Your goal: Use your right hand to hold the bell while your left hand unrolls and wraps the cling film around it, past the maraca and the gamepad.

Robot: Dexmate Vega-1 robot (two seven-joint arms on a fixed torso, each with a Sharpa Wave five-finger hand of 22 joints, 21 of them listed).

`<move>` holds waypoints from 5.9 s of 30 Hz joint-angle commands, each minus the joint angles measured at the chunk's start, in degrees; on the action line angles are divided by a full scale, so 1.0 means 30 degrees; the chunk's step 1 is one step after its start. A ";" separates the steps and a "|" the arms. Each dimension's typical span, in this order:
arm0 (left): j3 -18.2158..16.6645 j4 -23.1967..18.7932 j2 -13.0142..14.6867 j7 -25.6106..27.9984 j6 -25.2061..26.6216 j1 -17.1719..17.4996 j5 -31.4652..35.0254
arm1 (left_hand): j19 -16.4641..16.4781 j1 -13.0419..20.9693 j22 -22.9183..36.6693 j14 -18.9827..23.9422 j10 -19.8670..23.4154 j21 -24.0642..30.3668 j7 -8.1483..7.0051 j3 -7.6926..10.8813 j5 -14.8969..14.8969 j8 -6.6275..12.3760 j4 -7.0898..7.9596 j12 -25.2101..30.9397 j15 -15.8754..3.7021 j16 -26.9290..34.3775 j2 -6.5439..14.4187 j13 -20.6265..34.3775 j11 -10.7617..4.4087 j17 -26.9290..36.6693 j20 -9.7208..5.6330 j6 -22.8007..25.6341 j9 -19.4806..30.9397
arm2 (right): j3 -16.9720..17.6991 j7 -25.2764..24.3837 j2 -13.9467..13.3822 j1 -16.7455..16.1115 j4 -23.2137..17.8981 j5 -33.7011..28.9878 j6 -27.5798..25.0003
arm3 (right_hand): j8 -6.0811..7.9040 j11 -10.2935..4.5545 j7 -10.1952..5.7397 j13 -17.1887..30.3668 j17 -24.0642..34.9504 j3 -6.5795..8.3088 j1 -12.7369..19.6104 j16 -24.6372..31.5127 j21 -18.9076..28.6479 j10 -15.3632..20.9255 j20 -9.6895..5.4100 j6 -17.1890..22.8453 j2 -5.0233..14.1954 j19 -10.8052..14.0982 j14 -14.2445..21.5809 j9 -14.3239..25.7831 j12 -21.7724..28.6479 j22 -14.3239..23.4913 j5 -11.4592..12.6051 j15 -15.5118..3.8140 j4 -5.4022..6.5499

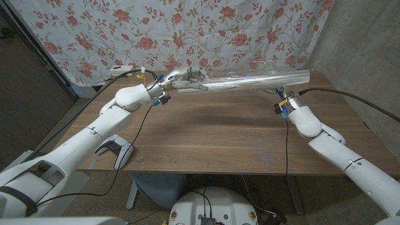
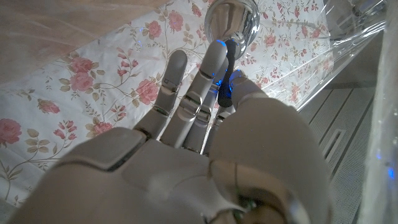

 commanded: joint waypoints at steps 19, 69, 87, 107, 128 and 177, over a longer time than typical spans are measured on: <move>0.0194 0.0381 0.0569 -0.2095 0.0269 -0.0146 -0.0746 | -0.0216 0.1486 0.0055 0.1979 0.1942 0.0195 -0.0054 0.2345 -0.0140 -0.0237 -0.0117 -0.0014 -0.3124 -0.0166 0.1585 0.5126 -0.1980 0.0098 0.0008 -0.0011 0.2009 | 0.0232 0.1021 0.0313 0.0842 0.1291 0.3244 -0.0311 | -0.0063 -0.0125 -0.0009 0.0118 0.0156 0.0173 -0.0154 -0.0031 0.0075 0.0055 -0.2932 0.0055 0.0016 -0.0058 0.0117 0.0027 -0.0048 0.0023 0.0119 0.0042 -0.0029; 0.1347 -0.1422 0.2433 -0.4500 0.2218 -0.0078 0.0423 | -0.0234 0.1438 0.0040 0.2020 0.2052 0.0300 -0.0012 0.2401 -0.0238 -0.0534 -0.0132 -0.0129 -0.3105 -0.0258 0.1532 0.5317 -0.2073 0.0114 0.0024 0.0251 0.2056 | 0.1885 0.3220 0.1047 -0.0286 0.0714 0.9050 0.1375 | -0.0066 -0.0079 0.0010 0.0162 0.0181 0.0206 -0.0168 -0.0012 0.0069 0.0077 -0.2931 0.0039 0.0050 -0.0083 0.0108 0.0035 -0.0104 0.0025 0.0115 0.0044 -0.0018; 0.1743 -0.1340 0.2282 -0.4544 0.2789 -0.0634 0.1191 | -0.0199 0.1460 0.0038 0.2085 0.2148 0.0329 -0.0042 0.2389 -0.0230 -0.0579 -0.0141 -0.0142 -0.3125 -0.0249 0.1487 0.5394 -0.2083 0.0126 -0.0011 0.0301 0.2171 | 0.1983 0.5016 0.0869 -0.1359 -0.0839 1.0799 0.1769 | -0.0059 -0.0083 0.0022 0.0200 0.0199 0.0216 -0.0154 0.0013 0.0076 0.0082 -0.2937 0.0058 0.0045 -0.0079 0.0108 0.0040 -0.0109 0.0026 0.0109 0.0047 -0.0030; 0.1957 -0.1947 0.2654 -0.4535 0.3257 -0.1097 0.2243 | -0.0020 0.1556 0.0029 0.2308 0.2372 0.0381 -0.0020 0.2397 -0.0101 -0.0697 -0.0159 -0.0159 -0.3123 -0.0241 0.1384 0.5439 -0.2036 0.0058 -0.0076 0.0642 0.2044 | 0.1744 0.7257 0.0897 -0.1897 -0.1581 1.3284 0.1582 | -0.0066 -0.0082 0.0078 0.0180 0.0210 0.0223 -0.0134 0.0045 0.0083 0.0135 -0.2927 0.0050 0.0039 -0.0054 0.0118 0.0045 -0.0130 0.0022 0.0104 0.0037 -0.0046; 0.1964 -0.2507 0.2893 -0.4258 0.4259 -0.1927 0.3266 | 0.0164 0.1679 0.0033 0.2667 0.2643 0.0441 -0.0020 0.2383 0.0028 -0.0803 -0.0185 -0.0171 -0.3136 -0.0166 0.1238 0.5455 -0.2069 0.0009 -0.0137 0.0903 0.1954 | 0.1868 1.0535 0.0965 -0.2043 -0.2051 1.6477 0.1098 | -0.0057 -0.0090 0.0079 0.0231 0.0229 0.0227 -0.0111 0.0088 0.0072 0.0093 -0.2943 0.0076 0.0036 -0.0092 0.0121 0.0065 -0.0157 0.0023 0.0103 0.0037 -0.0059; 0.2244 -0.1188 0.1920 -0.2064 0.4875 -0.3208 0.5513 | 0.0399 0.1769 0.0018 0.2894 0.2925 0.0410 -0.0051 0.2391 0.0251 -0.0955 -0.0157 -0.0393 -0.3132 -0.0262 0.1104 0.5435 -0.2092 -0.0100 -0.0179 0.1170 0.2045 | 0.2133 1.5485 0.0933 -0.2134 -0.1690 1.9388 -0.0173 | -0.0066 -0.0086 0.0036 0.0338 0.0256 0.0225 -0.0059 0.0135 0.0105 0.0113 -0.2930 0.0062 0.0007 -0.0113 0.0000 0.0108 -0.0180 0.0035 0.0102 0.0031 -0.0078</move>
